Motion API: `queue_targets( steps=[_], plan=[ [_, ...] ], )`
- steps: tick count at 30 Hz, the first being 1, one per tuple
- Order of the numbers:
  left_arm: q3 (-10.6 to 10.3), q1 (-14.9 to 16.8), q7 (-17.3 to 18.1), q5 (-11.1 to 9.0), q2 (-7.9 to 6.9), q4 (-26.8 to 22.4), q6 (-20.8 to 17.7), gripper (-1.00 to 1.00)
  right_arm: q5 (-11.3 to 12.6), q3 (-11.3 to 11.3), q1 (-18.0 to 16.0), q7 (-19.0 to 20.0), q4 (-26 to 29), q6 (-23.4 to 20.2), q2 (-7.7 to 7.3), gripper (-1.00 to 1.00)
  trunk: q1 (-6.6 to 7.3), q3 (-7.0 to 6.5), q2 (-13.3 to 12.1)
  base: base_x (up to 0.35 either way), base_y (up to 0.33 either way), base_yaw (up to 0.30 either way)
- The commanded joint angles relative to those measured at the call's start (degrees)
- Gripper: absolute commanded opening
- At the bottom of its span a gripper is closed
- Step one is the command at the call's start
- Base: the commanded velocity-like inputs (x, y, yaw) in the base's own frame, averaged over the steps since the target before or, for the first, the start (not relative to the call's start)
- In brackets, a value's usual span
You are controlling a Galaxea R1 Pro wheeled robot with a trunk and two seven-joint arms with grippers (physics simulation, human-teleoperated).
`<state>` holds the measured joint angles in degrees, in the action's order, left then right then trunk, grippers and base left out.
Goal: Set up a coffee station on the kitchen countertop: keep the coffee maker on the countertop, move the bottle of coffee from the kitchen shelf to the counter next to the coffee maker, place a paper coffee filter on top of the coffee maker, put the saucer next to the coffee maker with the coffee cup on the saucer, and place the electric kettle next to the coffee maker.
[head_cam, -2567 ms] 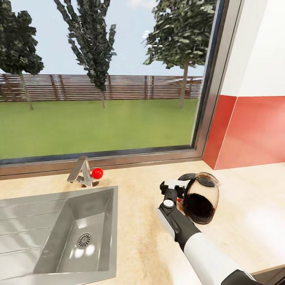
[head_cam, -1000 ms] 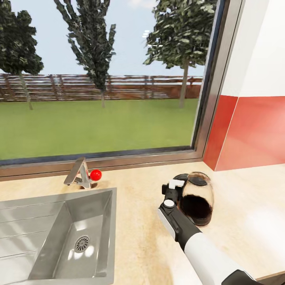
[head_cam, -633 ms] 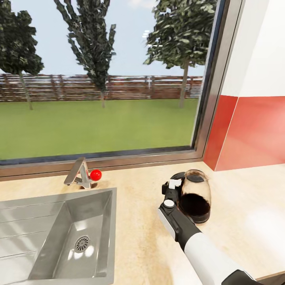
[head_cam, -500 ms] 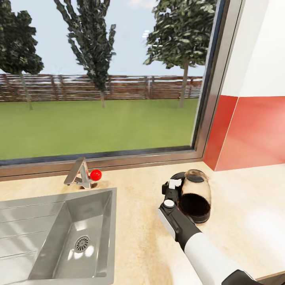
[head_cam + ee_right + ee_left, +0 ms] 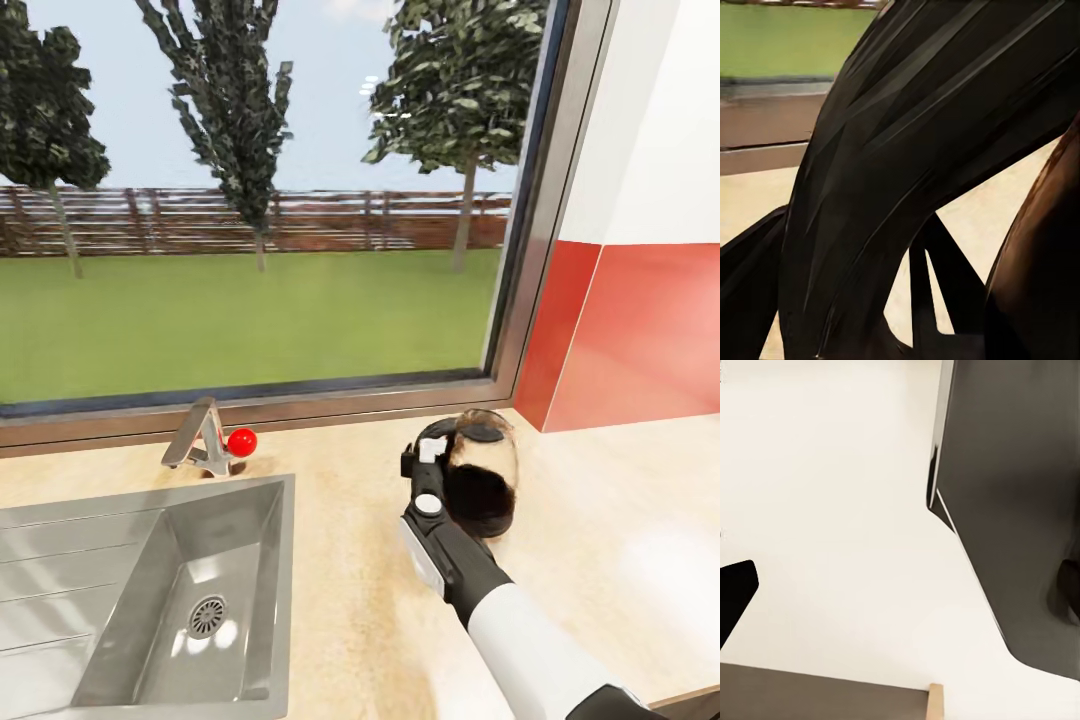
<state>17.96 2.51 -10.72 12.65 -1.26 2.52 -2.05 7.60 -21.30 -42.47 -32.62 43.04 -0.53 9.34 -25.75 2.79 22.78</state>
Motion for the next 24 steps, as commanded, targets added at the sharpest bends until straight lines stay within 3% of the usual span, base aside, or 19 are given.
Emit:
queue_targets(
  steps=[1, 6, 10, 16, 24],
  plan=[
    [0.41, 0.06, -0.24, 0.62, -0.04, 0.12, -0.06, 1.0, 0.44, -0.19, -0.07, 0.39, 0.65, -0.11, -0.08, -1.0, -0.03, 0.13, 0.14, 0.0, 0.0, 0.0],
    [0.41, 0.04, -0.27, 0.62, -0.06, 0.12, -0.13, 1.0, 0.24, -0.89, -0.06, 1.74, 6.58, -0.33, -0.11, -1.0, -0.03, 0.13, 0.14, 0.0, 0.0, 0.0],
    [0.49, 0.03, -0.18, 0.62, -0.06, 0.12, -0.12, 1.0, 0.22, -6.31, -0.07, 2.95, 9.23, -0.52, -0.11, -1.0, -0.03, 0.13, 0.14, 0.0, 0.0, 0.0],
    [0.5, -0.03, -0.26, 0.62, -0.37, 0.12, -0.02, 1.0, -0.29, -10.77, -0.02, 2.94, 9.32, -0.53, -0.11, -1.0, -0.03, 0.13, 0.14, 0.0, 0.0, 0.0],
    [0.5, -0.49, -0.27, 0.62, -0.5, 0.12, 0.02, 1.0, -0.71, -11.47, 0.02, 2.92, 9.46, -0.53, 0.01, -1.0, -0.03, 0.13, 0.14, 0.0, 0.0, 0.0]
  ],
)
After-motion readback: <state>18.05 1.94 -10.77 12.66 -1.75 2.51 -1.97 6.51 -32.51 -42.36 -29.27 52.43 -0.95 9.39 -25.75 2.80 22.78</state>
